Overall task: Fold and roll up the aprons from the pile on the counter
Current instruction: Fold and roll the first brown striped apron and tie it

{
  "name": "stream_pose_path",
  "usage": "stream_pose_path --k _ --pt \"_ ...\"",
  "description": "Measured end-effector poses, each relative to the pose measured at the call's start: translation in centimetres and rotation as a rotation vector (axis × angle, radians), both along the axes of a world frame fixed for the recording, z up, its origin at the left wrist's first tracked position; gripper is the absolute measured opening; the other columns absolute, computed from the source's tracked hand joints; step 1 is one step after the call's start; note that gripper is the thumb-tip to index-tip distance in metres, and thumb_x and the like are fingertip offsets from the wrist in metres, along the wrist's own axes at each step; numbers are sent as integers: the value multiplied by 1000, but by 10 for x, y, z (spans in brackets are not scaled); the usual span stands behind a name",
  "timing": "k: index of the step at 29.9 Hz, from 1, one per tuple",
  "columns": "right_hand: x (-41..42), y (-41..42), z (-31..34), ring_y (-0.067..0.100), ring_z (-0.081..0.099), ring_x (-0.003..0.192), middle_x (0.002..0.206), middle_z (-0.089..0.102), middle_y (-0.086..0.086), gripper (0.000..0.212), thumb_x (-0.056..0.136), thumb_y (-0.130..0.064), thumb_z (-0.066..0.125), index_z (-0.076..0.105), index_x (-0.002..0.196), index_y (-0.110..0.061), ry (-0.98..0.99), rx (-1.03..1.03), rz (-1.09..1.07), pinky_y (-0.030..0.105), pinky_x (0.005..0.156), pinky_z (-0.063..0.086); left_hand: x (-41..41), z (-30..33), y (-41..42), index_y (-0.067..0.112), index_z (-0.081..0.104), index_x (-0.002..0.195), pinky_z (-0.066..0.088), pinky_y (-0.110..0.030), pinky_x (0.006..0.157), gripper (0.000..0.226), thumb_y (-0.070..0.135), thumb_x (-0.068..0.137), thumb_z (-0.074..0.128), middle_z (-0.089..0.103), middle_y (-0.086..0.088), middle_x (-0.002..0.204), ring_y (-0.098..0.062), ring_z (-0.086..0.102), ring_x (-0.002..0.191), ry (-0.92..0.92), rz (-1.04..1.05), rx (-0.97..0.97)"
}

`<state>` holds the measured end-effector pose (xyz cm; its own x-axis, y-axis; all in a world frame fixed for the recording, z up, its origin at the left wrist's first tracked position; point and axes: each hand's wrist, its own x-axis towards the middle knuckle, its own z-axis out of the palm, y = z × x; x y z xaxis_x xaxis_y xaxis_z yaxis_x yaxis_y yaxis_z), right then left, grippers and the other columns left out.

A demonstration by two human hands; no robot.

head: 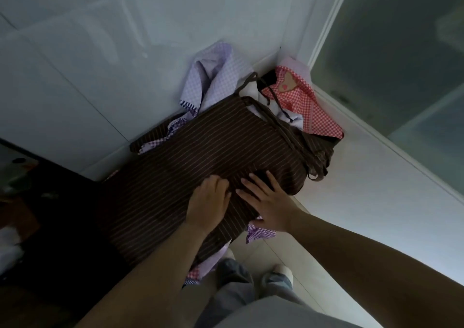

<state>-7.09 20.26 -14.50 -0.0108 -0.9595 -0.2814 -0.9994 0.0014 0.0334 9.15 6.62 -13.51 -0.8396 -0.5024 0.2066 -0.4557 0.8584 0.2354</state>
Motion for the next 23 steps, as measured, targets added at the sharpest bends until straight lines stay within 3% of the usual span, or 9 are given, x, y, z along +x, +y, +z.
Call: stream_pose_path --k 2,4,6,9,13,17,19,21,23 --pt "3 0 -2 31 24 144 154 31 8 100 65 -68 66 31 148 -24 -5 37 -36 62 113 17 9 -13 27 17 50 107 51 -34 64 49 49 76 69 57 -6 104 -23 59 88 -176 -18 70" --pt "1 -1 -4 29 16 146 159 19 8 98 72 -64 64 21 151 -24 10 38 -68 59 115 8 18 -23 46 16 48 123 50 -47 82 76 65 68 67 52 -10 125 -31 53 112 -398 54 132" --pt "-1 0 -5 25 0 148 161 0 6 92 84 -57 56 4 153 -25 18 69 -81 55 116 1 29 -30 55 17 20 147 31 -58 104 99 69 73 58 20 -10 153 -35 23 140 -578 122 204" --pt "-7 -1 0 21 -6 148 161 -10 2 90 89 -49 53 -6 152 -26 30 137 -77 52 117 2 44 -38 63 22 -16 150 16 -62 112 99 64 86 47 -21 0 158 -36 -12 145 -703 192 290" --pt "-8 -3 1 21 -8 148 160 -14 2 96 87 -52 56 -10 152 -26 27 179 -70 53 116 0 59 -35 66 22 -18 150 12 -61 113 82 55 95 34 -29 3 155 -35 -17 144 -734 213 364" --pt "-7 -5 3 20 -4 148 161 -8 1 96 84 -70 45 -7 152 -27 10 147 -72 60 113 -3 66 -26 50 24 -4 152 18 -49 117 63 34 101 31 -17 7 158 -26 -1 148 -738 192 497" --pt "-7 -5 3 20 0 148 161 -2 0 97 81 -76 39 -3 152 -27 2 132 -71 63 111 -4 66 -8 38 20 26 149 30 -37 112 47 27 102 31 21 -1 157 -22 32 139 -622 283 686" --pt "-8 -6 5 20 6 148 161 4 -1 91 84 -69 43 0 153 -27 3 126 -81 63 111 -3 67 14 23 15 52 130 42 -29 97 34 24 103 34 55 -8 133 -22 55 116 -512 380 863" --pt "-12 -11 11 22 17 145 158 20 -1 72 90 -43 49 15 151 -25 8 101 -123 60 113 2 69 35 4 13 58 124 44 -27 91 32 25 102 38 61 -6 122 -21 58 109 -530 365 888"
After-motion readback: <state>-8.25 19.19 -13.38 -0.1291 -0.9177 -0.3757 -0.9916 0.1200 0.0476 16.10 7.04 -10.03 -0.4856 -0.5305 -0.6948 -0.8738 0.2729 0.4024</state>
